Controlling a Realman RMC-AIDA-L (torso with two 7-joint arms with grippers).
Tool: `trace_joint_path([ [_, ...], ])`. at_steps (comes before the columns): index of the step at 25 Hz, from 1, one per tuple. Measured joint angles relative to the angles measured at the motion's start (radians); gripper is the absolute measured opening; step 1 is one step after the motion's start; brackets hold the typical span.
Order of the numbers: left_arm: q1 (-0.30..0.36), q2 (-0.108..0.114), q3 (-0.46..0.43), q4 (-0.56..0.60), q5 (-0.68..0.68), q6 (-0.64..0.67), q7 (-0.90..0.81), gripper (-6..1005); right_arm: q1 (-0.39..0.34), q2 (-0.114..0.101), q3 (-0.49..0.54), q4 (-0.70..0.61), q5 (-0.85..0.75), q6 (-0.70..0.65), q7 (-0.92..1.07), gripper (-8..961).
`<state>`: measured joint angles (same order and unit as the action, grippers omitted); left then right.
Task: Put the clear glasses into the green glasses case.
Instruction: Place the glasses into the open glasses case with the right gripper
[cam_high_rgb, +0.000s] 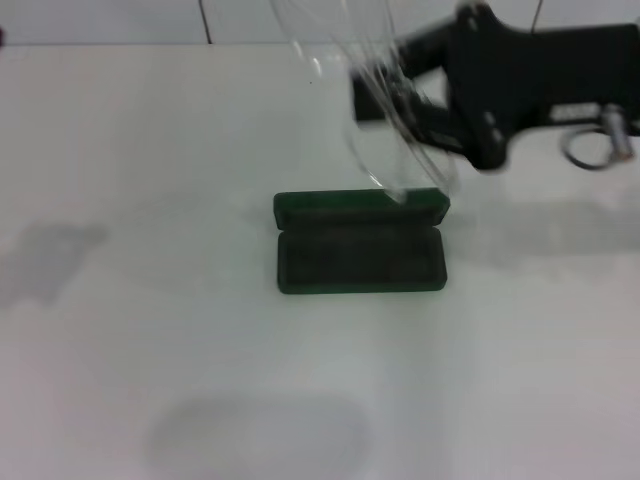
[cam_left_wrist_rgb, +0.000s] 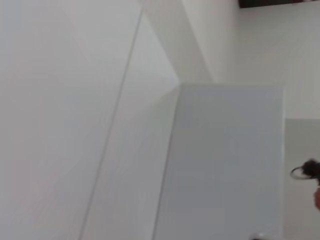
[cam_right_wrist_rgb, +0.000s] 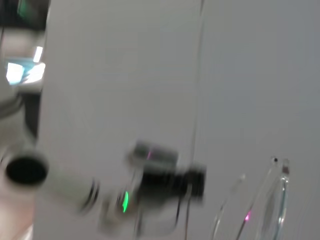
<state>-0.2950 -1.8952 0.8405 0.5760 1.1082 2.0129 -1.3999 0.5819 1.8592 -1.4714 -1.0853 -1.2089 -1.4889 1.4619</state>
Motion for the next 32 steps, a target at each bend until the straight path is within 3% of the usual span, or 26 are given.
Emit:
trace_joint_path([
  [2,0.014,0.008,-0.020,0.003,0.000,0.000,-0.003,49,-0.005,0.012,0.065,-0.179,-0.235,-0.023,0.208,115],
  [4,0.023,0.010,-0.035,0.011,0.002,0.000,-0.001,49,0.014,0.044,0.108,-0.349,-0.501,-0.078,0.416,115],
  [6,0.027,0.008,-0.053,0.020,0.009,-0.001,0.002,49,0.071,0.091,0.125,-0.472,-0.746,-0.174,0.588,115],
  [9,0.026,0.003,-0.070,0.027,0.017,-0.001,0.005,48,0.196,0.157,0.102,-0.510,-1.004,-0.301,0.718,115],
  [16,0.015,-0.004,-0.073,0.027,0.028,-0.002,0.025,48,0.384,0.168,-0.154,-0.346,-1.223,-0.246,0.794,114],
  [19,0.016,-0.005,-0.074,0.020,0.033,-0.005,0.032,48,0.428,0.168,-0.219,-0.303,-1.261,-0.227,0.795,114],
  [32,0.012,-0.011,-0.077,0.011,0.041,-0.022,0.045,49,0.426,0.170,-0.377,-0.264,-1.281,-0.101,0.678,114],
])
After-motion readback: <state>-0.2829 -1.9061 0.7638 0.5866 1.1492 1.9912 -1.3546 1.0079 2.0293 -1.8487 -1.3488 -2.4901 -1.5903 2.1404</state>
